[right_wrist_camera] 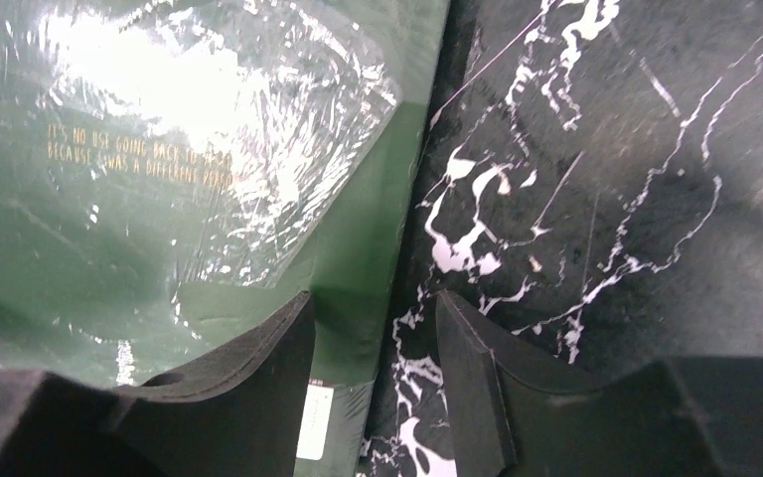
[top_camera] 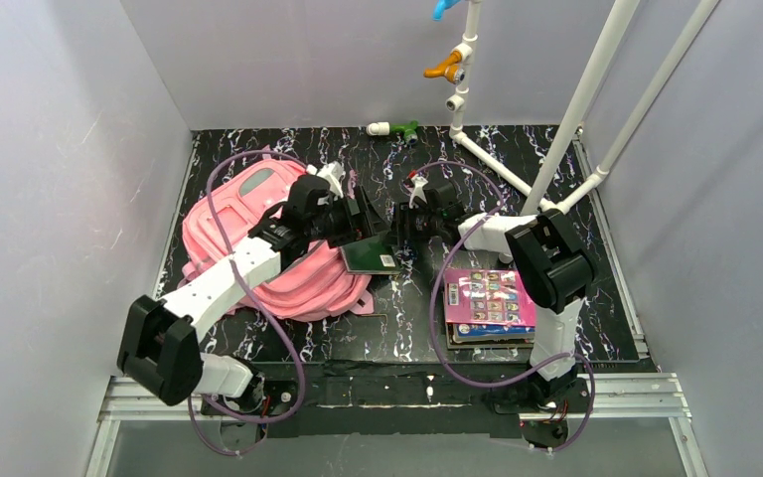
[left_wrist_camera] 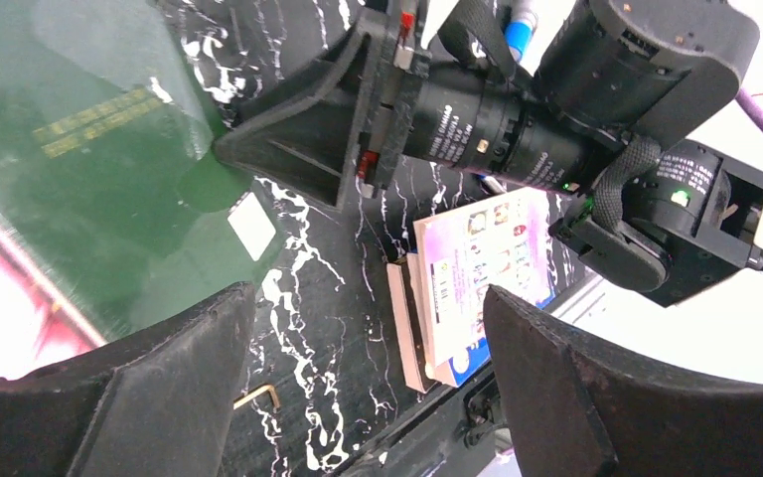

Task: Pack the student bag
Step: Pick up the book from the center of the board.

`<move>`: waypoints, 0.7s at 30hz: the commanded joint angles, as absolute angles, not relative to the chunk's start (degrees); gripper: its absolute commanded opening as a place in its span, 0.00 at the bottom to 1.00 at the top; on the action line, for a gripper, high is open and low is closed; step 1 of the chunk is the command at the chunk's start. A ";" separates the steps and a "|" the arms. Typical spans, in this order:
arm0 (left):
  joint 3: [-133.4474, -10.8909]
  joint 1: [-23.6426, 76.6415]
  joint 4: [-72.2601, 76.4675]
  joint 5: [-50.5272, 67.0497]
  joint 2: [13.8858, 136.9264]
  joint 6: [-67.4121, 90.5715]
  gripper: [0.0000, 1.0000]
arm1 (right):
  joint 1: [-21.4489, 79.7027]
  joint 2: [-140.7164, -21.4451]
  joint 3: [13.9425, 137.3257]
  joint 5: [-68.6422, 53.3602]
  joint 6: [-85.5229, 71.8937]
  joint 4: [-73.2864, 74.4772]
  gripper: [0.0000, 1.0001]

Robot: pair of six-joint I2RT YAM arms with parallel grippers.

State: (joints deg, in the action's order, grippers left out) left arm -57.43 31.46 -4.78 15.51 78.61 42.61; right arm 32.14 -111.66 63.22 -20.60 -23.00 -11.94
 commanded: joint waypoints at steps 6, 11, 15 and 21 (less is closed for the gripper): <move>-55.82 31.31 -20.17 -0.71 70.79 47.35 0.87 | 33.55 -111.79 61.75 -22.52 -21.91 -8.13 0.57; -52.39 31.03 -15.74 0.86 72.92 50.38 0.89 | 33.53 -111.34 61.44 -22.05 -21.62 -8.29 0.57; -52.86 31.03 -14.41 3.79 78.08 52.12 0.84 | 33.55 -111.31 61.46 -22.07 -21.45 -8.09 0.57; -45.77 31.03 0.35 6.47 78.90 54.23 0.66 | 33.57 -110.82 60.65 -22.02 -21.66 -8.77 0.57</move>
